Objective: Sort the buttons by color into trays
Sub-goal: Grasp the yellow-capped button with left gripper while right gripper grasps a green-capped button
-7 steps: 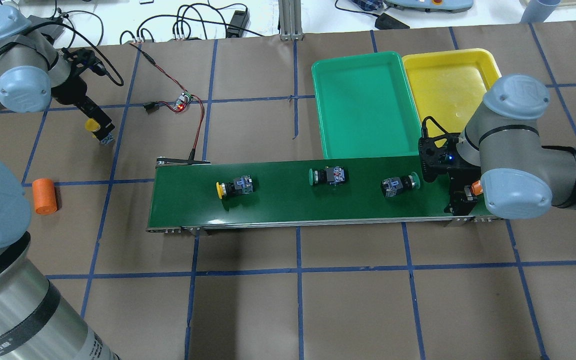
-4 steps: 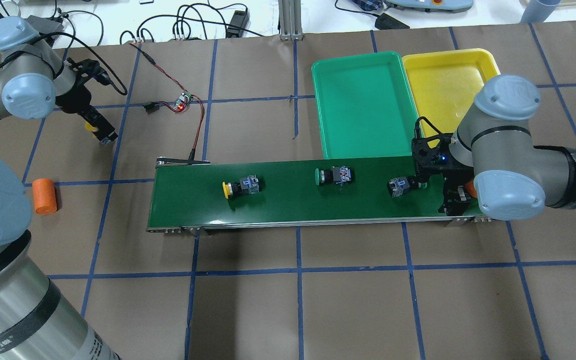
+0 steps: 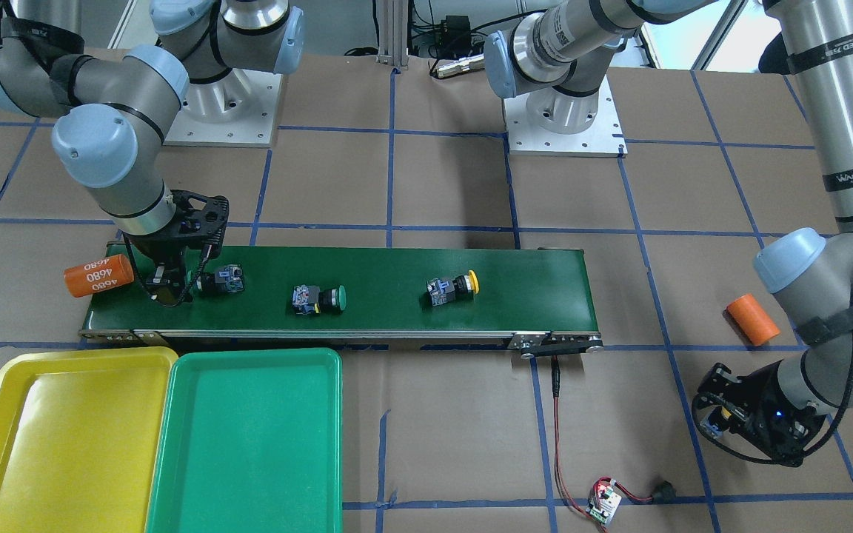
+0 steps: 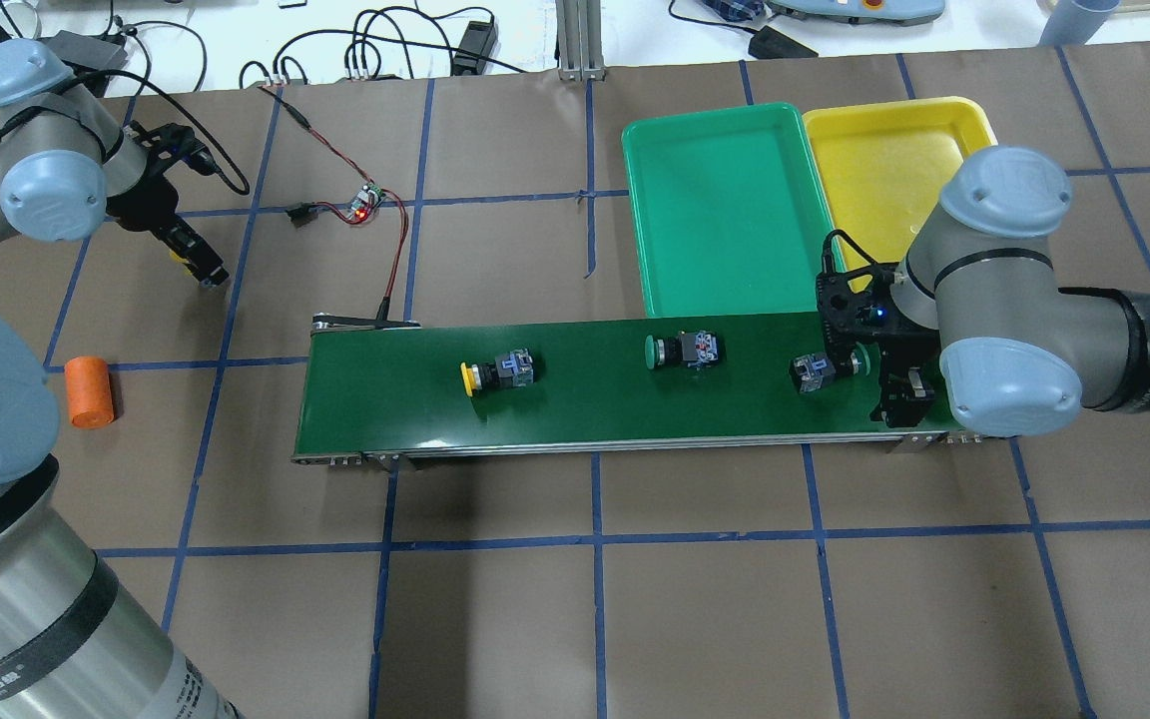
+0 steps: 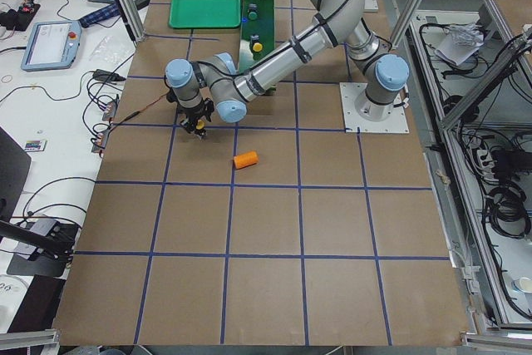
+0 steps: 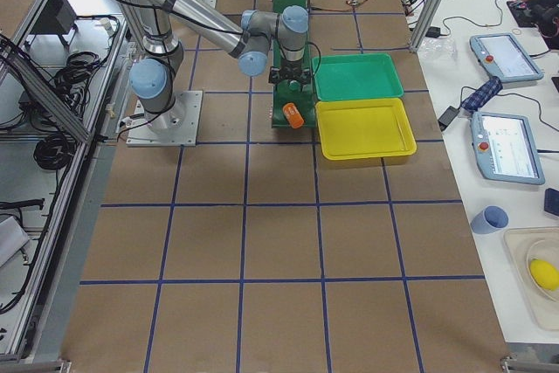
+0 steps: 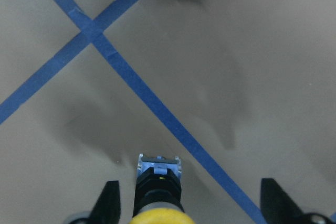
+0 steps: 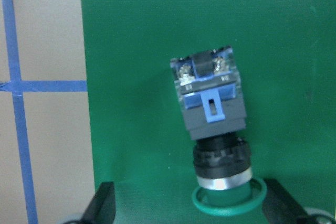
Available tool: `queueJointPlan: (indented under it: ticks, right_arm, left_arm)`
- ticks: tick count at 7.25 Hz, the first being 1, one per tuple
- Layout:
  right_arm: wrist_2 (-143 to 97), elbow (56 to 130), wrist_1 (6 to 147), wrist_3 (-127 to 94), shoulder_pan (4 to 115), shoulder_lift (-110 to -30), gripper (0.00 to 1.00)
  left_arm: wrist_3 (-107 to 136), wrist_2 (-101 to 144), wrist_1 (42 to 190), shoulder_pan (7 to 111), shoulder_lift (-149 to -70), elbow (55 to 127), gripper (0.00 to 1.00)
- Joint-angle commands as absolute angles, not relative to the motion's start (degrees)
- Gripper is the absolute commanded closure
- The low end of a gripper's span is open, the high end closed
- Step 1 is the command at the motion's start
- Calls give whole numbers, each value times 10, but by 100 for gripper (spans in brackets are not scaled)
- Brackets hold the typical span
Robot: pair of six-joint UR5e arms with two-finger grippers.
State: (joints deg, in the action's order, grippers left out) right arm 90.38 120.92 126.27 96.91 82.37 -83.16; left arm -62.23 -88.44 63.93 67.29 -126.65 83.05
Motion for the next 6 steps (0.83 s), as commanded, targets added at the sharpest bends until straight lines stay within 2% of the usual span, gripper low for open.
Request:
queueJointPlan:
  ticks: [1, 3, 4, 5, 6]
  right_arm:
    - [904, 1208, 1265, 965, 831, -830, 0]
    - [904, 1208, 1265, 960, 838, -830, 0]
    - [904, 1208, 1265, 959, 838, -829, 5]
    - [905, 1208, 1264, 961, 838, -828, 14]
    - [907, 1208, 1264, 962, 838, -827, 35]
  left_arm:
    - [-621, -883, 652, 671, -1266, 823, 100]
    - [-613, -882, 707, 676, -1245, 822, 100]
    - [-609, -877, 769, 682, -1215, 828, 100]
    - [-576, -873, 840, 698, -1176, 839, 100]
    - [-491, -854, 877, 735, -1138, 866, 100]
